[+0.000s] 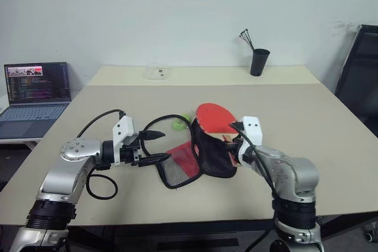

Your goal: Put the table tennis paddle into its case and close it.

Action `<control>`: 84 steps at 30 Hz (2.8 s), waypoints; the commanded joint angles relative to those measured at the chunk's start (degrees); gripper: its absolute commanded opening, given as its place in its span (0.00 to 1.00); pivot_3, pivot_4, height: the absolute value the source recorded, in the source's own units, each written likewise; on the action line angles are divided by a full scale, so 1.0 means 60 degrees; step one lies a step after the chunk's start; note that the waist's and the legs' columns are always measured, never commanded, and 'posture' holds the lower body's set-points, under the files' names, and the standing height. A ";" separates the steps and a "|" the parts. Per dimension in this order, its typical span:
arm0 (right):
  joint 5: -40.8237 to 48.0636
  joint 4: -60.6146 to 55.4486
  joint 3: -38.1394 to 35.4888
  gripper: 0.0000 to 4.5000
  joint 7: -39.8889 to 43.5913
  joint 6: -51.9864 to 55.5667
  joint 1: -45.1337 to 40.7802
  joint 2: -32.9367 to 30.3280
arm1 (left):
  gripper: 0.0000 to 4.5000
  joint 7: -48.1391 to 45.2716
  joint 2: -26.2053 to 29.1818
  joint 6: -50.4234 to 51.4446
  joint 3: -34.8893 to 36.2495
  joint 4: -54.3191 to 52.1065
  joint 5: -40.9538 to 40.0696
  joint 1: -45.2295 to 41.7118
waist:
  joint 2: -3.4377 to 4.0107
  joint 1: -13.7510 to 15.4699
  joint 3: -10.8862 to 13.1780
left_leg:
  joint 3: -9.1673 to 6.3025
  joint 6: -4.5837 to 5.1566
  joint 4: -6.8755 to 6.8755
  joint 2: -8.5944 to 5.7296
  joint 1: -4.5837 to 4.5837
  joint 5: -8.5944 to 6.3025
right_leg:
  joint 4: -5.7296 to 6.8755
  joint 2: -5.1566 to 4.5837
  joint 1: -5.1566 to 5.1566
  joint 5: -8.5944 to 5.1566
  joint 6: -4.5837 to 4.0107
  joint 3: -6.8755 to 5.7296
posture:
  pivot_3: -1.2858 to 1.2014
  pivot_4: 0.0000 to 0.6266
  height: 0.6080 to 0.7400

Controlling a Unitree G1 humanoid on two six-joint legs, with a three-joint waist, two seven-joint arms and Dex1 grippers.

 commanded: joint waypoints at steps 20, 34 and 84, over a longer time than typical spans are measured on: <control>-0.0067 0.0669 0.0286 0.61 -0.0918 -0.1284 0.0224 0.1034 | 0.83 0.0224 0.0024 0.0028 0.0097 -0.0588 -0.0053 -0.0091 | 0.0000 -0.0036 0.0000 | -0.0001 0.0000 -0.0001 -0.0002 -0.0001 0.0000 | 0.0006 0.0004 -0.0008 0.0000 0.0000 -0.0001 | 0.52 0.24 1.00; 0.1183 -0.1486 0.0424 0.91 0.0688 -0.0223 0.0067 -0.0797 | 0.83 0.0231 0.0064 0.0028 0.0165 -0.0540 -0.0056 -0.0016 | 0.0000 -0.0024 0.0000 | -0.0006 0.0000 0.0000 0.0000 -0.0001 0.0000 | 0.0005 0.0004 -0.0007 0.0000 0.0001 -0.0003 | 0.52 0.24 1.00; 0.2445 0.3031 -0.1716 0.61 0.1590 -0.3090 0.0669 -0.1871 | 0.83 0.0258 0.0093 0.0053 0.0119 -0.0589 -0.0027 -0.0126 | -0.0006 0.0036 -0.0004 | 0.0002 0.0000 0.0000 -0.0011 0.0028 0.0000 | 0.0001 -0.0021 0.0031 -0.0001 0.0006 -0.0001 | 0.52 0.24 1.00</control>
